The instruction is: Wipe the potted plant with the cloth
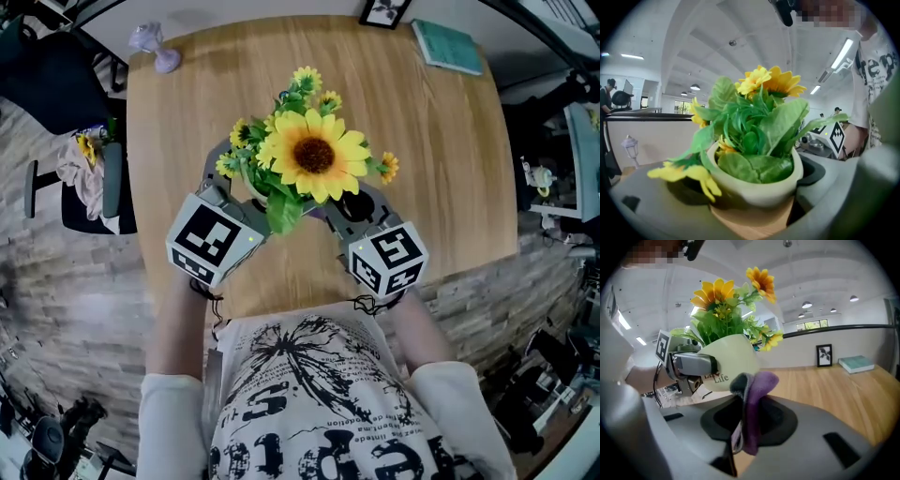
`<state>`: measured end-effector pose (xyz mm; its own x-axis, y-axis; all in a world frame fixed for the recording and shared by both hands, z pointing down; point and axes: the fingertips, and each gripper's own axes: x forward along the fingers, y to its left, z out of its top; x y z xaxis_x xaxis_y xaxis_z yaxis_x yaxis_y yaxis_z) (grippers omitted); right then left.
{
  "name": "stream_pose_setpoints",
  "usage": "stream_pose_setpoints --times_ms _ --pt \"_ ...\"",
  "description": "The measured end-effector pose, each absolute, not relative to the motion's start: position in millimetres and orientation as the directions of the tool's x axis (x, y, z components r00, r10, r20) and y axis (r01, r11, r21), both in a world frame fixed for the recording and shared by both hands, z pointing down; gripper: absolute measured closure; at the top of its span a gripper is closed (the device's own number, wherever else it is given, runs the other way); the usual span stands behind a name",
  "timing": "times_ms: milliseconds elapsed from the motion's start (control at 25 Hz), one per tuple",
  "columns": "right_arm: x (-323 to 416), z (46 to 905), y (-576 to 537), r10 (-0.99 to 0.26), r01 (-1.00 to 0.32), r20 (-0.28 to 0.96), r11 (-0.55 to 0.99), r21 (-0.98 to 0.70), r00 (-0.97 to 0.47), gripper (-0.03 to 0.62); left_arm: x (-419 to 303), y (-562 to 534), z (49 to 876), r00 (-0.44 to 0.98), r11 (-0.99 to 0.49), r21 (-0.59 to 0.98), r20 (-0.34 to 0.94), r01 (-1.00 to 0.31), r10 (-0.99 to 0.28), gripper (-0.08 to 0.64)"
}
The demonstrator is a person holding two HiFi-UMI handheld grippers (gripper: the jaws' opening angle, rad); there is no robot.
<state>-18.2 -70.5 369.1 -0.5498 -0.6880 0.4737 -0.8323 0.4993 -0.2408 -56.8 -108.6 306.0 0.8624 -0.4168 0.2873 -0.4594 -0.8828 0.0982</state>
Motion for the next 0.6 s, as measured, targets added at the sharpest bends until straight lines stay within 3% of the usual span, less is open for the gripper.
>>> stream_pose_setpoints --times_ms 360,600 --pt "-37 342 -76 -0.677 -0.740 0.304 0.582 -0.337 -0.671 0.514 -58 -104 276 0.887 -0.879 0.159 0.197 -0.449 -0.418 0.017" --pt "-64 340 -93 -0.655 -0.716 0.293 0.605 -0.349 -0.697 0.515 -67 -121 268 0.883 -0.867 0.175 0.157 -0.466 -0.443 0.016"
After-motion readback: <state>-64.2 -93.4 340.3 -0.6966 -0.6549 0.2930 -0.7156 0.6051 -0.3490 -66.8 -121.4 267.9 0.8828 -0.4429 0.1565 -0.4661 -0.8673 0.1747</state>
